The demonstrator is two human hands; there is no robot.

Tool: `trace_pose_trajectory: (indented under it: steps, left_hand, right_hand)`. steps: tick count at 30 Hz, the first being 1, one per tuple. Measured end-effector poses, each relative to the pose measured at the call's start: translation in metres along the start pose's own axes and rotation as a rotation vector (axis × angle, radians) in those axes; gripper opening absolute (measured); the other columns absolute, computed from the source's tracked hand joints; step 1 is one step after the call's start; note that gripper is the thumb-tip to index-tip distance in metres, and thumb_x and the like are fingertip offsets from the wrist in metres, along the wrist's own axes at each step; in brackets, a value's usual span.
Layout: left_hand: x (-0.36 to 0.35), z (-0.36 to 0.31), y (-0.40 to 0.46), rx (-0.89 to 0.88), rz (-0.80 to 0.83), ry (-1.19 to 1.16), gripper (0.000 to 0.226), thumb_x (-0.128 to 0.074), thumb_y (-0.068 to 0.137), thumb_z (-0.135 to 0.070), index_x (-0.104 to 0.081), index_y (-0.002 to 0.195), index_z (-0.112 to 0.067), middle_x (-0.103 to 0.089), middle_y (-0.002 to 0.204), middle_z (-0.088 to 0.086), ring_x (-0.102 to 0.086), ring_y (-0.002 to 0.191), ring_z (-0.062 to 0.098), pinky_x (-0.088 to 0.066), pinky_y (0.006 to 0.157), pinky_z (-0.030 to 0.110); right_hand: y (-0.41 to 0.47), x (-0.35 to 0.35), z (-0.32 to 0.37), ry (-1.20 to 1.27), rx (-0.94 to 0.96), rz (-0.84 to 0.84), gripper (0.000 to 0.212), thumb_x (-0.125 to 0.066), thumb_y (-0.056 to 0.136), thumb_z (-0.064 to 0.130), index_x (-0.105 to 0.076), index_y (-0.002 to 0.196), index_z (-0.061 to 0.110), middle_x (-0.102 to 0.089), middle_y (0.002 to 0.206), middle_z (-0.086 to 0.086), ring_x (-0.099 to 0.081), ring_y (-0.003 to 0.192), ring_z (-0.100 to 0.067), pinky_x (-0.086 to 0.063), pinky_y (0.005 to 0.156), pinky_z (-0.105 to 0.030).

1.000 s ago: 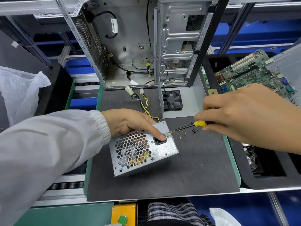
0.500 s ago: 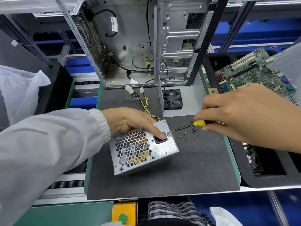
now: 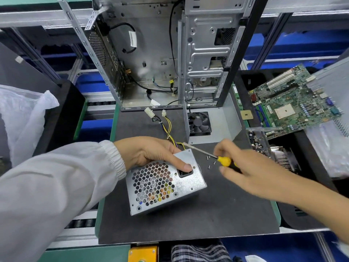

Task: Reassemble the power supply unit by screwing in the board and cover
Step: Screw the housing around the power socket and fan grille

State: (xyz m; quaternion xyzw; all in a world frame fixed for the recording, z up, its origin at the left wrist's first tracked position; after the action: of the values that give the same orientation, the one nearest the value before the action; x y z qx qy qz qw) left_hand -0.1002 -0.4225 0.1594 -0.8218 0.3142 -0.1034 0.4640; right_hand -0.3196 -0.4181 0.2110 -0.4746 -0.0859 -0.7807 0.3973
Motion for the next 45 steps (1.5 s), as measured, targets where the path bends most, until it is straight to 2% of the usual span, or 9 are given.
trace_pose_trajectory:
  steps: [3, 7, 10, 12, 15, 21, 26, 34, 45]
  left_hand:
    - [0.0, 0.001, 0.001, -0.019, -0.01, 0.006, 0.029, -0.078, 0.073, -0.016, -0.073, 0.101, -0.008, -0.072, 0.09, 0.009, -0.067, 0.076, 0.019, -0.056, 0.077, 0.031]
    - [0.002, 0.003, 0.004, -0.057, -0.023, 0.007, 0.014, -0.074, 0.082, -0.01, -0.074, 0.095, -0.01, -0.072, 0.085, 0.006, -0.066, 0.074, 0.017, -0.055, 0.073, 0.027]
    - [0.002, 0.005, 0.004, -0.038, 0.004, -0.022, 0.013, -0.073, 0.084, -0.008, -0.074, 0.097, -0.009, -0.074, 0.087, 0.009, -0.07, 0.072, 0.018, -0.059, 0.07, 0.029]
    - [0.002, 0.005, 0.005, -0.049, 0.004, -0.017, 0.012, -0.073, 0.084, -0.008, -0.075, 0.096, -0.009, -0.074, 0.086, 0.008, -0.07, 0.072, 0.018, -0.059, 0.071, 0.029]
    - [0.001, 0.005, 0.004, -0.053, 0.003, -0.019, 0.015, -0.073, 0.084, -0.008, -0.074, 0.099, -0.008, -0.073, 0.087, 0.01, -0.07, 0.073, 0.019, -0.057, 0.074, 0.031]
    - [0.001, 0.005, 0.004, -0.047, 0.013, -0.039, 0.019, -0.072, 0.084, -0.007, -0.071, 0.103, -0.003, -0.073, 0.088, 0.011, -0.07, 0.072, 0.02, -0.058, 0.072, 0.032]
    - [0.001, 0.002, 0.002, -0.044, 0.005, -0.033, 0.021, -0.071, 0.085, -0.007, -0.071, 0.105, -0.002, -0.073, 0.085, 0.009, -0.07, 0.071, 0.017, -0.058, 0.071, 0.029]
    - [0.001, 0.001, 0.003, -0.046, 0.02, -0.038, 0.022, -0.071, 0.085, -0.007, -0.07, 0.107, -0.002, -0.073, 0.086, 0.009, -0.069, 0.071, 0.017, -0.057, 0.071, 0.03]
    - [0.002, 0.003, 0.006, -0.078, 0.062, -0.029, 0.014, -0.074, 0.08, -0.01, -0.074, 0.094, -0.01, -0.073, 0.083, 0.007, -0.069, 0.071, 0.017, -0.057, 0.071, 0.029]
  right_hand:
    - [0.014, -0.006, 0.002, -0.022, 0.071, -0.019, 0.033, -0.027, 0.085, 0.068, -0.051, 0.096, 0.048, -0.051, 0.056, 0.012, -0.049, 0.055, -0.007, -0.035, 0.052, -0.023]
    - [0.026, -0.011, -0.004, 0.153, 0.14, 0.024, 0.032, -0.039, 0.097, 0.041, -0.066, 0.094, 0.024, -0.058, 0.074, 0.004, -0.057, 0.062, -0.01, -0.043, 0.06, -0.018]
    - [0.029, -0.016, -0.008, 0.21, 0.126, 0.043, 0.034, -0.038, 0.101, 0.024, -0.047, 0.13, 0.038, -0.062, 0.08, 0.015, -0.054, 0.06, -0.006, -0.041, 0.061, -0.018]
    - [0.029, -0.016, -0.008, 0.208, 0.119, 0.037, 0.042, -0.031, 0.099, 0.043, -0.026, 0.139, 0.051, -0.057, 0.067, 0.018, -0.05, 0.06, -0.004, -0.037, 0.06, -0.017]
    - [0.031, -0.011, -0.009, 0.149, 0.129, -0.025, 0.047, -0.028, 0.091, 0.057, -0.03, 0.137, 0.056, -0.047, 0.05, 0.007, -0.047, 0.05, -0.009, -0.035, 0.054, -0.016]
    - [0.038, -0.015, -0.01, 0.369, 0.124, 0.034, 0.048, -0.034, 0.101, 0.004, -0.046, 0.134, 0.036, -0.063, 0.078, 0.008, -0.049, 0.044, -0.01, -0.039, 0.051, -0.012]
    - [0.042, -0.015, -0.01, 0.281, 0.139, -0.048, 0.023, -0.043, 0.1, 0.025, -0.06, 0.112, 0.035, -0.064, 0.072, 0.014, -0.05, 0.058, -0.003, -0.034, 0.057, -0.013]
    - [0.04, -0.009, -0.001, 0.291, 0.157, -0.224, 0.028, -0.052, 0.086, 0.049, -0.073, 0.1, 0.037, -0.064, 0.072, 0.016, -0.056, 0.058, 0.001, -0.045, 0.053, -0.023]
    - [0.024, -0.016, 0.018, -0.408, 0.429, -0.414, 0.019, -0.056, 0.091, 0.035, -0.073, 0.097, 0.031, -0.059, 0.073, 0.01, -0.048, 0.044, -0.014, -0.036, 0.037, -0.024]
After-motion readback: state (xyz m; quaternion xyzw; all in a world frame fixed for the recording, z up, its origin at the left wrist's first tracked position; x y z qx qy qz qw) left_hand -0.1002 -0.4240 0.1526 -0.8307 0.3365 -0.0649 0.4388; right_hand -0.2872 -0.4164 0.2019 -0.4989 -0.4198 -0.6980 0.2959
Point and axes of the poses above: each hand's wrist, its own y-axis towards the middle knuckle, its own x-axis out of the back of the hand, z = x × y, the point moved 3 cm from there along y, towards the middle knuckle
